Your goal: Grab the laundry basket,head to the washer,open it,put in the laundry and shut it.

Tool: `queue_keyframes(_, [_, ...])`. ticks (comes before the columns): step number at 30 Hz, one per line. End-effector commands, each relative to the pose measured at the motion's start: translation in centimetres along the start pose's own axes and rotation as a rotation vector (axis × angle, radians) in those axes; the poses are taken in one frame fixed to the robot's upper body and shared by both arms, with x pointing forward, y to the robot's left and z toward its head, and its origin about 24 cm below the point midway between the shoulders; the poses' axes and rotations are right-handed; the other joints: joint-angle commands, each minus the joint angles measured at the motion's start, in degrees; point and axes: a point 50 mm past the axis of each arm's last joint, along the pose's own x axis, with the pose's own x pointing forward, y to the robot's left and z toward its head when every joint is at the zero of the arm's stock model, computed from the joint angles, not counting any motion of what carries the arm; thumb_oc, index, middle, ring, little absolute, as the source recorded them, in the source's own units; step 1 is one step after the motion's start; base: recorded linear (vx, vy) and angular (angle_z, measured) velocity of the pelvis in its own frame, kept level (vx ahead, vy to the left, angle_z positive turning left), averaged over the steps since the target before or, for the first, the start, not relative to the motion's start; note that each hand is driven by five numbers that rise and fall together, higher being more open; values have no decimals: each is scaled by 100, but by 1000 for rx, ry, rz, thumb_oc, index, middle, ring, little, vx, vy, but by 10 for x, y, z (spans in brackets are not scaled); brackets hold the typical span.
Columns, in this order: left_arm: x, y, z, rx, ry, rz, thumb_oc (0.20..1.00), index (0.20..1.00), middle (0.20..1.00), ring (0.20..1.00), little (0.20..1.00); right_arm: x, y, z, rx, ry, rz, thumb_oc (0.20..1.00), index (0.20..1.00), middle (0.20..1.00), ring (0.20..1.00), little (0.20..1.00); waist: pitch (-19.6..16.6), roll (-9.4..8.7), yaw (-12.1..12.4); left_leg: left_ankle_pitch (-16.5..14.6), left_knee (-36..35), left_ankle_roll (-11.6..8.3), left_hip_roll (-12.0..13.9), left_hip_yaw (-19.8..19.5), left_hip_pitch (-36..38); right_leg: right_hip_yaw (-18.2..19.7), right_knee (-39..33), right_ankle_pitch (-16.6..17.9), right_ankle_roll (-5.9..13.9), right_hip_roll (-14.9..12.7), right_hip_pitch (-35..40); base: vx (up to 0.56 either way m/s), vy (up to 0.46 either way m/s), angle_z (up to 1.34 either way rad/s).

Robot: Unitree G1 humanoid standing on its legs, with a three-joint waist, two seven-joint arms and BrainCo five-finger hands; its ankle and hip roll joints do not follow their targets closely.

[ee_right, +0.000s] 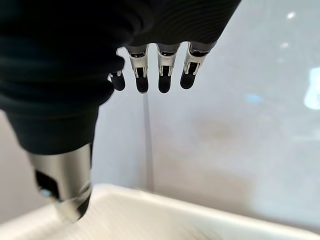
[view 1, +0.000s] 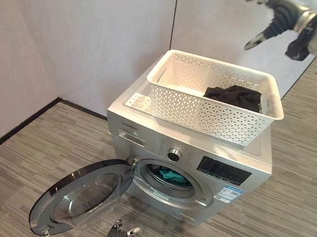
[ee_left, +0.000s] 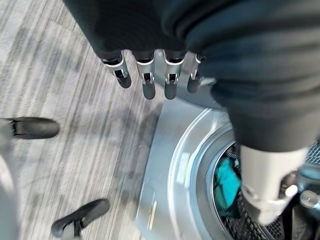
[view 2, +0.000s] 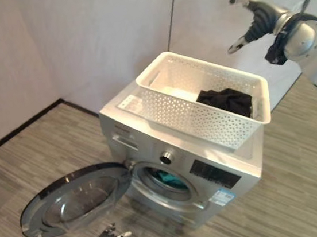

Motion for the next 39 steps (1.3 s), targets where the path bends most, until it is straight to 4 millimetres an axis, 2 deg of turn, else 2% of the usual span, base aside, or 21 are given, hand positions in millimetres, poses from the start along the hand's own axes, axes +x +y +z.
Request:
queue_keyframes(1, [1,10,9,19,-43,2,1000,1000,1000,1000,1000,-5,-22,-16,-73,93,-30,1000,1000,1000,1000,1000,201,-138,212,-406,178,315,-69,118,269,-118,681,-299,451,-483,-323,3,0,3])
queue_keyframes(3, [1,10,9,19,-43,2,1000,1000,1000,1000,1000,-5,-22,-16,-73,93,-30,1000,1000,1000,1000,1000,200,-137,209,-405,177,314,-68,116,268,-119,681,-299,451,-483,-324,0,0,0])
queue_keyframes(8, [1,19,8,4,-40,35,1000,1000,1000,1000,1000,-7,-12,-36,-129,187,34,1000,1000,1000,1000,1000,259,-183,298,-387,165,279,-41,104,195,-180,600,-341,418,-467,-316,0,0,0])
queue_keyframes(11, [1,20,9,0,-45,39,1000,1000,1000,1000,1000,-7,-9,-39,-141,197,51,1000,1000,1000,1000,1000,287,-181,312,-370,163,268,-33,99,164,-203,575,-357,405,-461,-314,0,0,0])
queue_keyframes(17, [3,15,12,23,-47,15,1000,1000,1000,1000,1000,-9,-3,-29,-168,137,112,1000,1000,1000,1000,1000,304,-162,271,-320,103,227,12,121,116,-252,526,-394,381,-441,-313,0,0,0])
queue_keyframes(23, [5,9,20,40,-78,-6,1000,1000,1000,1000,1000,-13,-8,-20,-179,84,114,1000,1000,1000,1000,1000,308,-196,234,-298,73,220,20,131,115,-289,497,-377,394,-453,-296,0,0,0])
queue_keyframes(25, [7,5,27,47,-94,-11,1000,1000,1000,1000,1000,-17,-10,-7,-237,20,114,1000,1000,1000,1000,1000,304,-272,188,-284,46,216,17,135,94,-304,472,-364,407,-466,-284,0,0,0])
queue_keyframes(30, [8,5,33,44,-108,-1,1000,1000,1000,1000,1000,-22,-10,-2,-327,-5,113,1000,1000,1000,1000,1000,316,-377,158,-301,27,213,6,158,98,-317,470,-337,423,-486,-278,0,0,0])
queue_keyframes(33, [8,9,29,49,-94,8,1000,1000,1000,1000,1000,-25,-1,0,-323,-34,155,1000,1000,1000,1000,1000,321,-430,147,-326,19,219,-3,177,121,-287,470,-316,440,-491,-294,0,0,0])
queue_keyframes(39, [6,18,23,-10,-80,52,1000,1000,1000,1000,1000,-27,21,-13,-311,-6,251,1000,1000,1000,1000,1000,363,-428,154,-356,-7,227,-15,278,181,-206,483,-283,458,-492,-335,-1,11,-3])
